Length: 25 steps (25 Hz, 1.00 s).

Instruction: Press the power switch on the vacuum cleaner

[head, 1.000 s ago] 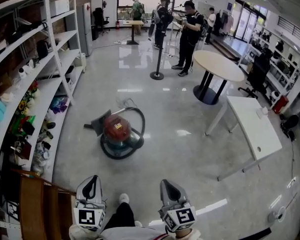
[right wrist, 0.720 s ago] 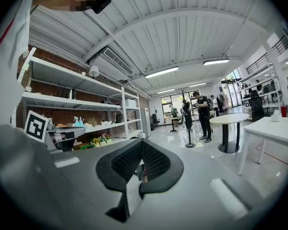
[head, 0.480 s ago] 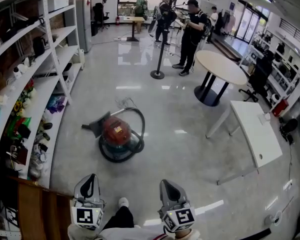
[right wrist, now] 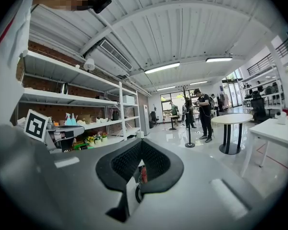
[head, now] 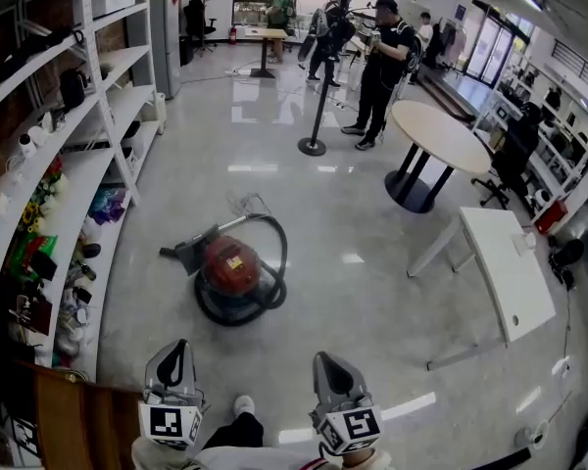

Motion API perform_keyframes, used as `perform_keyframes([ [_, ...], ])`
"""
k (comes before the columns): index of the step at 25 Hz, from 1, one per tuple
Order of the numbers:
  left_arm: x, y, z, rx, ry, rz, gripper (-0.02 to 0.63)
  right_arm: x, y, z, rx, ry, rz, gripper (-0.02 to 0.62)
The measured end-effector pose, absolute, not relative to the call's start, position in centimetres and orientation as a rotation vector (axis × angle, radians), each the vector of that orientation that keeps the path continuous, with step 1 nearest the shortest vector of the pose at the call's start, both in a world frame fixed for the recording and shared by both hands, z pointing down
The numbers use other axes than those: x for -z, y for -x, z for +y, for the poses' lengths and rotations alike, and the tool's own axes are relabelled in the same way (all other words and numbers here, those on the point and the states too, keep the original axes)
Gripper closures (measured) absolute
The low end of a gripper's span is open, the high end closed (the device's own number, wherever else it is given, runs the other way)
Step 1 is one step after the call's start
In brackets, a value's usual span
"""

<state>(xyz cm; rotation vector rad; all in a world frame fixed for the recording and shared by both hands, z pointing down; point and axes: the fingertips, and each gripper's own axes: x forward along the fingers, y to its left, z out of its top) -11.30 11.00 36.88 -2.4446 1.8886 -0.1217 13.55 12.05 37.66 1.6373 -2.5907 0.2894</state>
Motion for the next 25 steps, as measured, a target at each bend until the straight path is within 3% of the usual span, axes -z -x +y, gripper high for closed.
perform_keyframes([
  [25, -35.9, 15.4, 0.3, 0.073, 2.451, 1.828, 0.606, -36.1, -9.5, 2.2, -0.217, -1.697, -2.574, 0.595],
])
